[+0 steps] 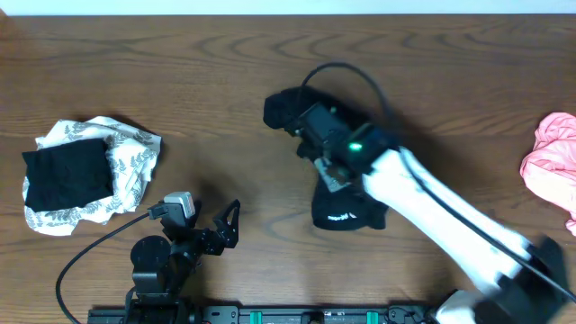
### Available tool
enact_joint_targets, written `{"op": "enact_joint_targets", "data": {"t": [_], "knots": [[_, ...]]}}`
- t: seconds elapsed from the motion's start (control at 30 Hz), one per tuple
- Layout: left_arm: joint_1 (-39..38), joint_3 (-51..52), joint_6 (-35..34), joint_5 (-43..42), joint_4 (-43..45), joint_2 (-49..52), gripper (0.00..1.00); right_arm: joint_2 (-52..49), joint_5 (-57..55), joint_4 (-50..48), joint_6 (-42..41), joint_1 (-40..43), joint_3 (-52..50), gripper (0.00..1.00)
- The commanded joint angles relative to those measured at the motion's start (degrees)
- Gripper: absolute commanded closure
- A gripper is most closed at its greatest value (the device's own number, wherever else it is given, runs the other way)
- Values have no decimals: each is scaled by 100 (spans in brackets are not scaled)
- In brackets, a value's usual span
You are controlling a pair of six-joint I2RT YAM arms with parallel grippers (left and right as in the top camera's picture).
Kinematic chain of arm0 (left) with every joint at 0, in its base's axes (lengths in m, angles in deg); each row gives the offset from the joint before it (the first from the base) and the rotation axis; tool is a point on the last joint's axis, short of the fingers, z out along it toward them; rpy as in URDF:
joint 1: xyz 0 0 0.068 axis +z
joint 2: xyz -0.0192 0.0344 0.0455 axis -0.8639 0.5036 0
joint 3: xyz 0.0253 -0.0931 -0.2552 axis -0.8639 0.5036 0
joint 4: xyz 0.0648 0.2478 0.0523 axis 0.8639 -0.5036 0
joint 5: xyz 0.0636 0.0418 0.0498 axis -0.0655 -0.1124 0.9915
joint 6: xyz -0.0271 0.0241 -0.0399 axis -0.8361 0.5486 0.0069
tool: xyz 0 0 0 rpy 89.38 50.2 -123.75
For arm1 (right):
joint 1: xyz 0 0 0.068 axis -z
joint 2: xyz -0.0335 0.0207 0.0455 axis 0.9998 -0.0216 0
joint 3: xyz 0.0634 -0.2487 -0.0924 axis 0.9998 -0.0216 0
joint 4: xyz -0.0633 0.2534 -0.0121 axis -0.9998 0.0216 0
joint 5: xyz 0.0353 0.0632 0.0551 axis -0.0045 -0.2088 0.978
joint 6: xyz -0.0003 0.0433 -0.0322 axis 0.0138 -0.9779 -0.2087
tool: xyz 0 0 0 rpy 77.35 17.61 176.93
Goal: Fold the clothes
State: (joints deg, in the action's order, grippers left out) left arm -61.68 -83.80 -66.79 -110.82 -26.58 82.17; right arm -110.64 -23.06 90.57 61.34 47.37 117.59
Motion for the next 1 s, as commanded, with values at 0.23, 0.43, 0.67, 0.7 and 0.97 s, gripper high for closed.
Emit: {"op": "enact_joint_targets", "data": {"t": [0.23,0.43,0.67,0.7,0.97], "knots": [[24,22,-33,-57,33,11,2,1165,-1244,-328,149,1801,173,96],[24,22,-61,-57,39,11,2,769,374,-498,723,2586,35,96],[24,22,-520,-57,315,11,2,579,732,-542,1012,2557,37,94],[24,22,-520,-57,326,11,2,588,772,-562,1014,2557,37,95],[24,22,-522,-699,590,13,12,592,1097,-450,979,2557,37,86]]}}
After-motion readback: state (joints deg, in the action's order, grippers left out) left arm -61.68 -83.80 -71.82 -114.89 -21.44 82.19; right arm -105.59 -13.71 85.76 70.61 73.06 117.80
